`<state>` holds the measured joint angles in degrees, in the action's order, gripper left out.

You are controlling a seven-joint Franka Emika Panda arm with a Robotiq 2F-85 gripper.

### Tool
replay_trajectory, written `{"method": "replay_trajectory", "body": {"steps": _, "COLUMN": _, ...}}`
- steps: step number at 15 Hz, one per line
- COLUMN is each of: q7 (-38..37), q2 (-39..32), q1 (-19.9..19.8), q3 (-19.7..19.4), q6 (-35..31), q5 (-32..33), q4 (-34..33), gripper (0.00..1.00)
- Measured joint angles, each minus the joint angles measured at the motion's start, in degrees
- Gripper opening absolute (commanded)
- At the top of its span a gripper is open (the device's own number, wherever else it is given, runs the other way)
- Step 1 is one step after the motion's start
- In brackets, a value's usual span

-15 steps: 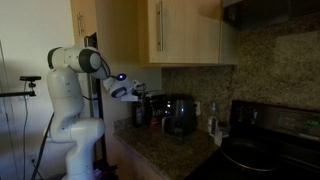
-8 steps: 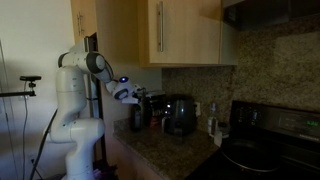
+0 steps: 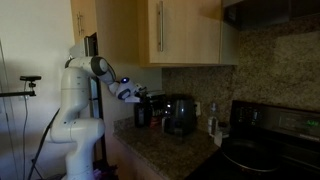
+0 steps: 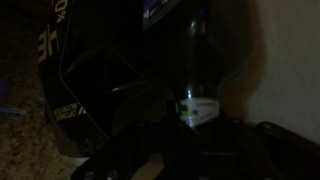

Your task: Move the olive oil bottle to the left

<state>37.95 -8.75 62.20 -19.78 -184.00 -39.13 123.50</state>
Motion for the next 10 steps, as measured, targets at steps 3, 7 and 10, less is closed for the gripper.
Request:
{"method": "replay_trajectory", "body": {"steps": 3, "q7": -10.28, "q2": -0.51, "q1": -6.71, "q3": 5.18, "q6": -2.52, "q5": 10.61, "q4": 0.38, "gripper": 0.06}}
{"method": "replay_trajectory", "body": {"steps": 7, "q7": -10.50, "q2": -0.47, "q1": -6.92, "q3": 5.26, "q6": -3.30, "q5": 10.34, "q4": 1.41, "gripper": 0.06}}
{"method": "replay_trajectory", "body": {"steps": 10, "q7": -10.82, "q2": -0.13, "q1": -6.93, "q3": 5.32, "q6": -3.89, "q5": 10.28, "q4": 2.09, "gripper": 0.27}}
